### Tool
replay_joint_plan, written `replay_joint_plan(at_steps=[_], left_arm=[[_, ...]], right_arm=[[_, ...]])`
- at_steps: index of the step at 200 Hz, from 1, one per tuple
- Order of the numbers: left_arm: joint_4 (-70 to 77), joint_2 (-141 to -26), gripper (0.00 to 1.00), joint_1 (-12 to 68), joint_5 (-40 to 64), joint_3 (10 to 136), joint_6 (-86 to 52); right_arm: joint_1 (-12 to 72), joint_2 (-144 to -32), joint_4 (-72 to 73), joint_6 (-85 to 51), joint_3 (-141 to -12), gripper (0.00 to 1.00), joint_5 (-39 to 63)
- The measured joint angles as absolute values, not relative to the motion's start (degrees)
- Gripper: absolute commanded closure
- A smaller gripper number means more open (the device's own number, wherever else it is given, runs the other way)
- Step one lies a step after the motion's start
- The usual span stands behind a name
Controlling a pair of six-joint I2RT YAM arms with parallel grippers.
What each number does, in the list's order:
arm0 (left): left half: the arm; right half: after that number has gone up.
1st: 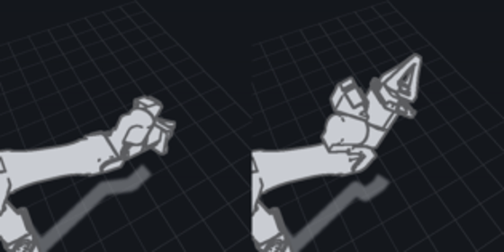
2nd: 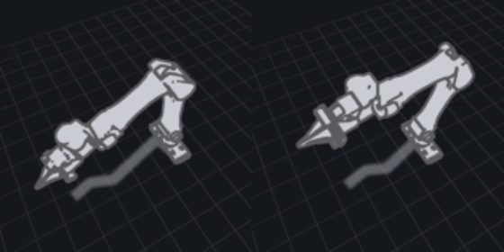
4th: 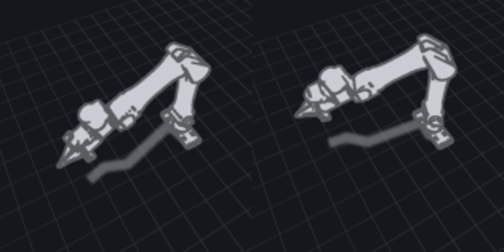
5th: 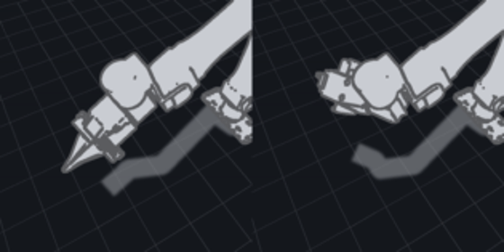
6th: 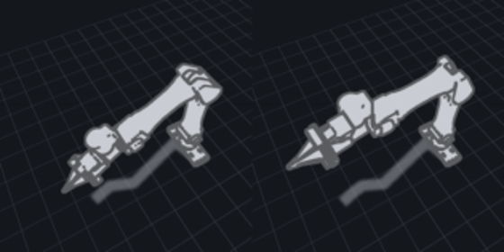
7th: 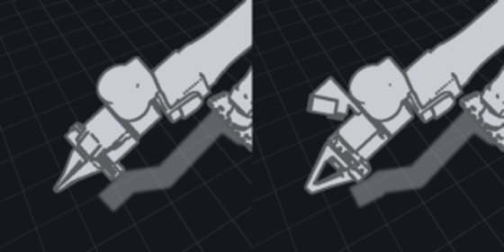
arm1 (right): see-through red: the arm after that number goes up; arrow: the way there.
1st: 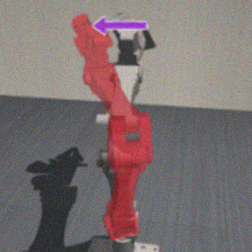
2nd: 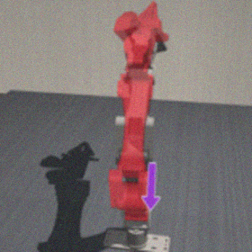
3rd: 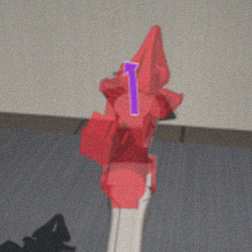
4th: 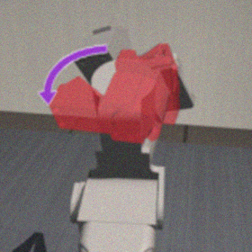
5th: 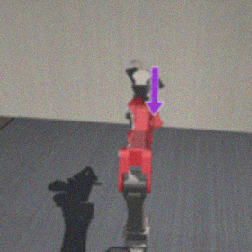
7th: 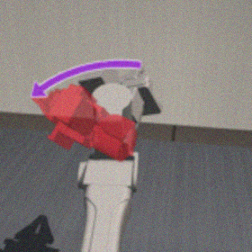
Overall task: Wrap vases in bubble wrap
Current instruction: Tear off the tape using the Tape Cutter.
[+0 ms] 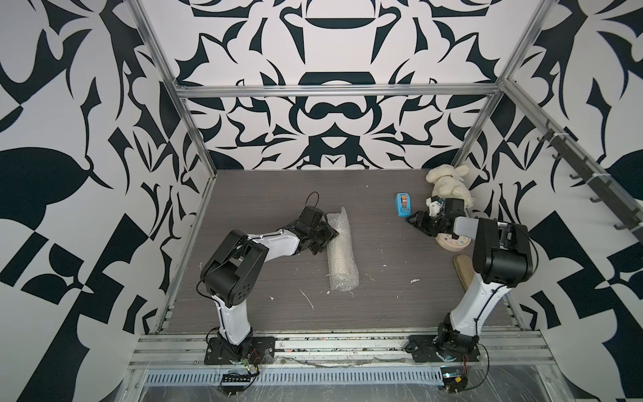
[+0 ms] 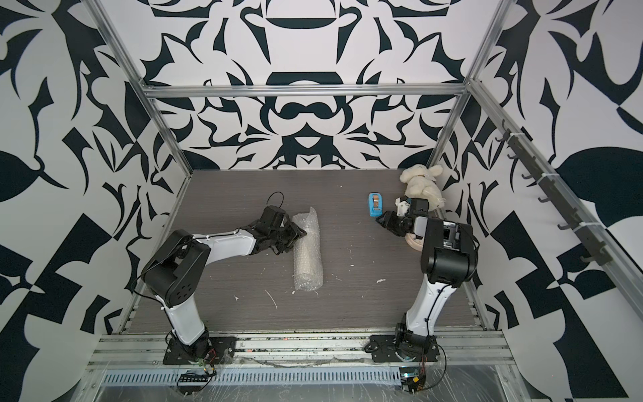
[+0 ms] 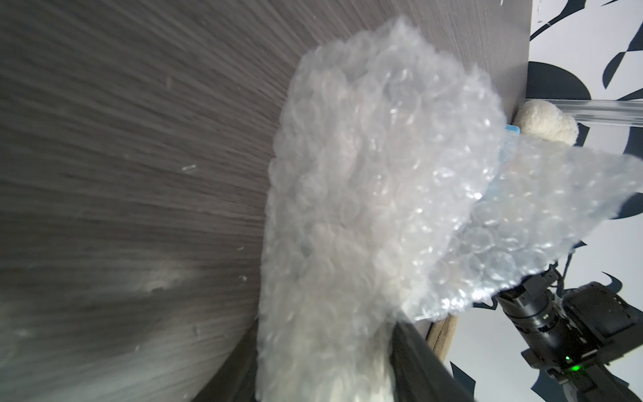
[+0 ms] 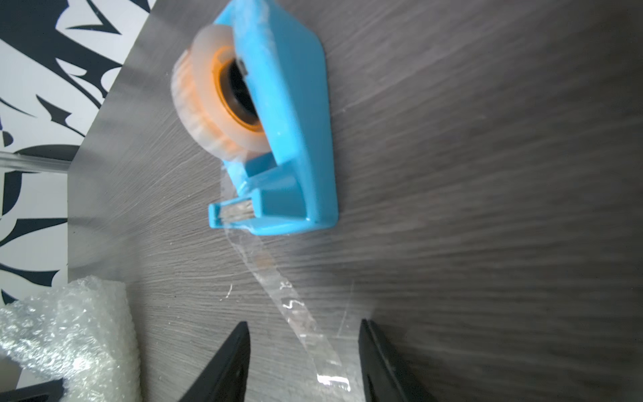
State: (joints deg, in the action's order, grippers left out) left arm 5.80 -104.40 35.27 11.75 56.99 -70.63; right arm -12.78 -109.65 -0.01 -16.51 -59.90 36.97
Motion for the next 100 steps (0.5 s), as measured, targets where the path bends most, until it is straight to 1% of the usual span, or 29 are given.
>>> replay_joint_plan(at_steps=[62, 100], left_arm=[[5.8, -104.4, 0.48, 35.3, 11.7, 57.0, -70.6], [5.8, -104.4, 0.48, 35.3, 11.8, 57.0, -70.6]], right_arm=[[-12.8, -114.2, -2.9, -14.3, -64.8, 0.50, 43.8], [-13.0, -115.3, -3.3, -13.3, -65.9, 0.50, 45.0]])
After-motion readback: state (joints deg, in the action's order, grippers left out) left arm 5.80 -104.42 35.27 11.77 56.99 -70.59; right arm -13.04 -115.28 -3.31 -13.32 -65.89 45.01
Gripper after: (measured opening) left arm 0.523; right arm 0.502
